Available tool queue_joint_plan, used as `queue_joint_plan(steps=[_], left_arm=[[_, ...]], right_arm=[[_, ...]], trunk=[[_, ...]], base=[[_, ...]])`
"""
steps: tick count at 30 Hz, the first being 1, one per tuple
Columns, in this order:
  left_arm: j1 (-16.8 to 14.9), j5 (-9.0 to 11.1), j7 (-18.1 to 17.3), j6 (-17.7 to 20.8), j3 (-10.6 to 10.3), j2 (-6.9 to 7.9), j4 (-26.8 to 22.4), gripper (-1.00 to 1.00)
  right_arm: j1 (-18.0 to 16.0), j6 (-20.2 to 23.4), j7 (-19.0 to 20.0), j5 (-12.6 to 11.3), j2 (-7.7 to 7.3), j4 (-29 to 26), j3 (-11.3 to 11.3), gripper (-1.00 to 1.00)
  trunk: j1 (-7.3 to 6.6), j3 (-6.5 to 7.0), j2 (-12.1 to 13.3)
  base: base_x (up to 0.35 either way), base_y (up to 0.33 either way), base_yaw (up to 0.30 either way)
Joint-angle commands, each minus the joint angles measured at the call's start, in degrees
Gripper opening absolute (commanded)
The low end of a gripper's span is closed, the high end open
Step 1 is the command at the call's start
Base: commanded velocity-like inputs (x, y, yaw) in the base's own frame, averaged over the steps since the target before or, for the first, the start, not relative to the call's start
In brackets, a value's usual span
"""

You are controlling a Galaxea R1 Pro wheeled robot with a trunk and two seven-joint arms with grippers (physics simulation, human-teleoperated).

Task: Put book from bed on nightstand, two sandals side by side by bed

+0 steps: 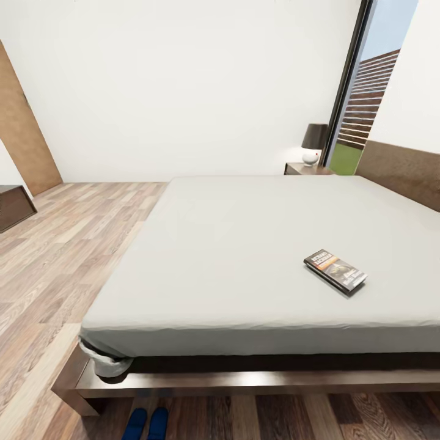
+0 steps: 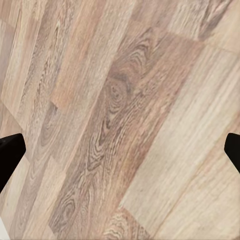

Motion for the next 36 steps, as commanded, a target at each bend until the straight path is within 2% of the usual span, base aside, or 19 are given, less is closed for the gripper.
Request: queue_joint_plan(steps=[1, 18, 31, 36], left_arm=[[0.0, 0.4, 0.1, -0.1, -0.5, -0.01, 0.0, 1.0], [0.1, 0.4, 0.2, -0.1, -0.4, -0.01, 0.0, 1.0], [0.1, 0.4, 0.1, 0.0, -0.5, -0.01, 0.0, 1.0], [0.1, 0.4, 0.1, -0.1, -0.5, -0.01, 0.0, 1.0]], right_arm=[[-0.1, 0.6, 0.3, 0.3, 0.03, 0.0, -0.2, 1.0], [0.0, 0.6, 0.3, 0.4, -0.08, 0.0, -0.2, 1.0], [0.0, 0.7, 0.3, 0.4, -0.13, 0.0, -0.2, 1.0], [0.0, 0.7, 0.3, 0.4, -0.13, 0.0, -0.2, 1.0]], trunk=[[-0.01, -0.05, 0.0], [-0.01, -0.05, 0.0], [-0.35, 2.83, 0.2], [-1.44, 3.73, 2.2]], base=[[0.0, 0.0, 0.0], [0.0, 0.0, 0.0], [0.0, 0.0, 0.0], [0.0, 0.0, 0.0]])
